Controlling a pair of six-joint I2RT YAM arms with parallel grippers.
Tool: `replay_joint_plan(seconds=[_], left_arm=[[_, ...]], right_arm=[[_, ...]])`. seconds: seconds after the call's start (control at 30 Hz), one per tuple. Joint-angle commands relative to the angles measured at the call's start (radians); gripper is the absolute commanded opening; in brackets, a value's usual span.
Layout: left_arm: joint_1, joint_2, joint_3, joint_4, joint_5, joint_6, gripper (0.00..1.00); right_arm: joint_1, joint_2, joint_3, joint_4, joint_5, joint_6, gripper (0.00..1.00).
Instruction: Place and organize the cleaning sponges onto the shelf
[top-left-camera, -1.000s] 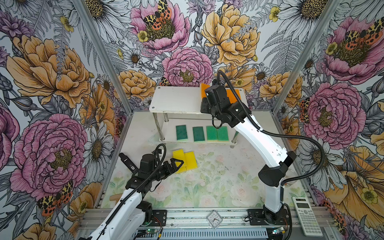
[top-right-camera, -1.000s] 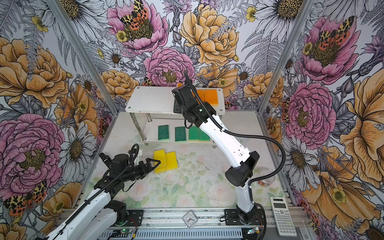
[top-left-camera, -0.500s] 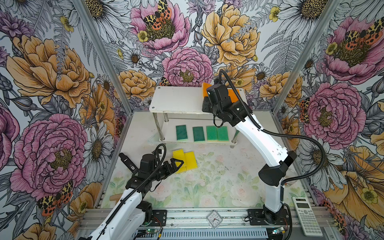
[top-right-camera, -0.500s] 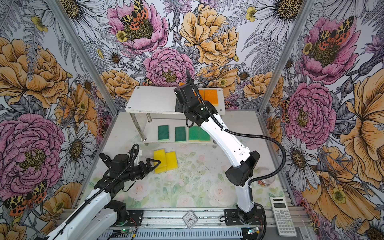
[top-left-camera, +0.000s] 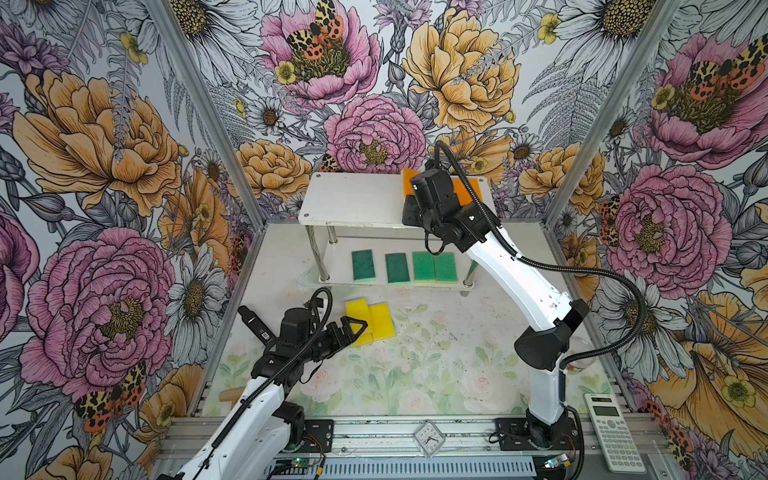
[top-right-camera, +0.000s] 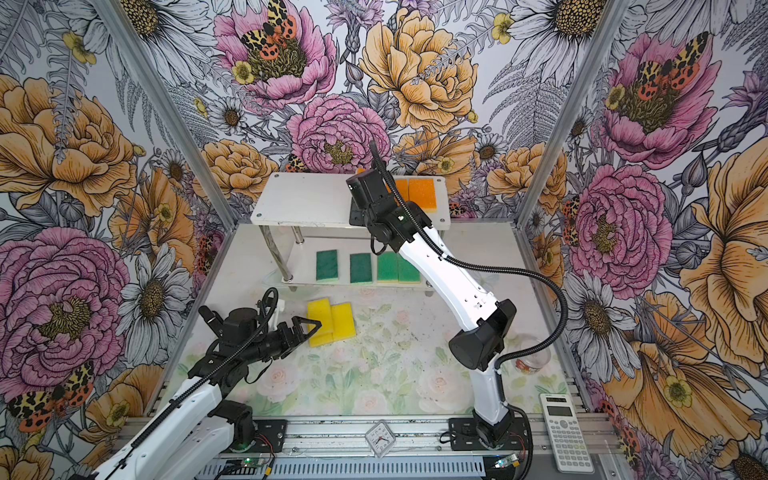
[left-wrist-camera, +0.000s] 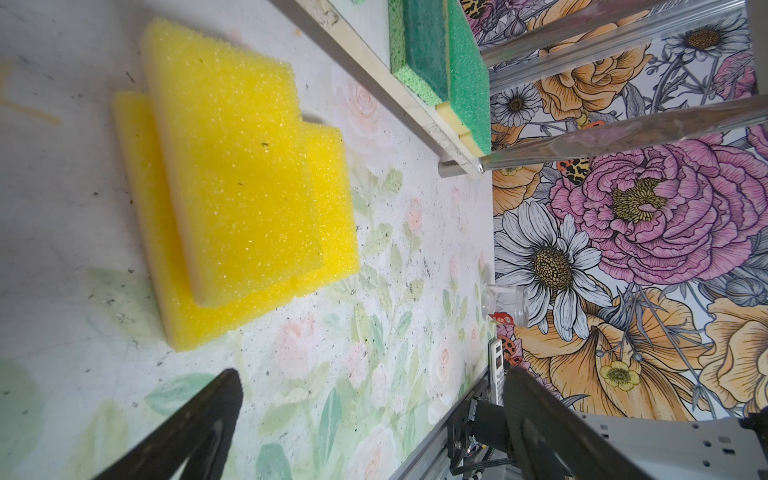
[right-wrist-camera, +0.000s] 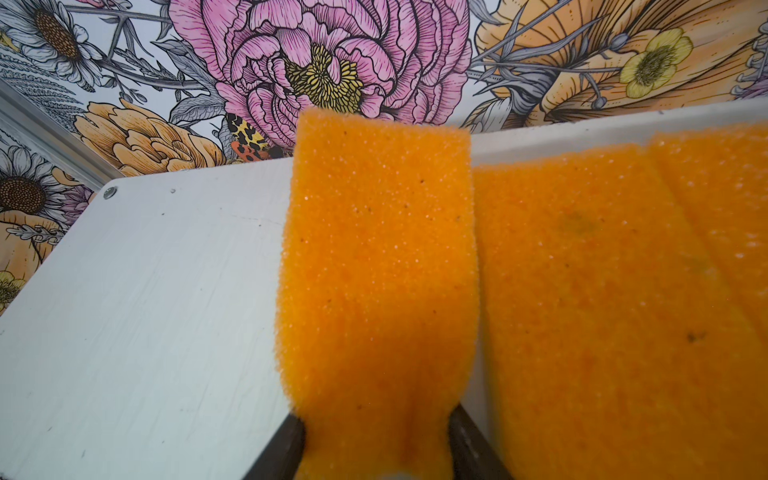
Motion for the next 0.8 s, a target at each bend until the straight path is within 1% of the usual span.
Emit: replay_joint_plan(seconds=[0.0,0.43,0.77], left_arm=[[0.011,0.003,0.014,0.029,0.016,0.022,0.99],[0.011,0.003,0.014,0.031,0.016,0.022,0.99],[0.011,0.002,0.015,0.03,0.017,0.022,0.99]], right_arm=[[-0.009,0.015,0.006,0.001,-0.01,-0.002,0.49],[-0.011,-0.001,0.011,0.002,-0.005,0.005,0.56],[-0.01,0.0,0.021,0.003,-0.013,0.018,0.57]])
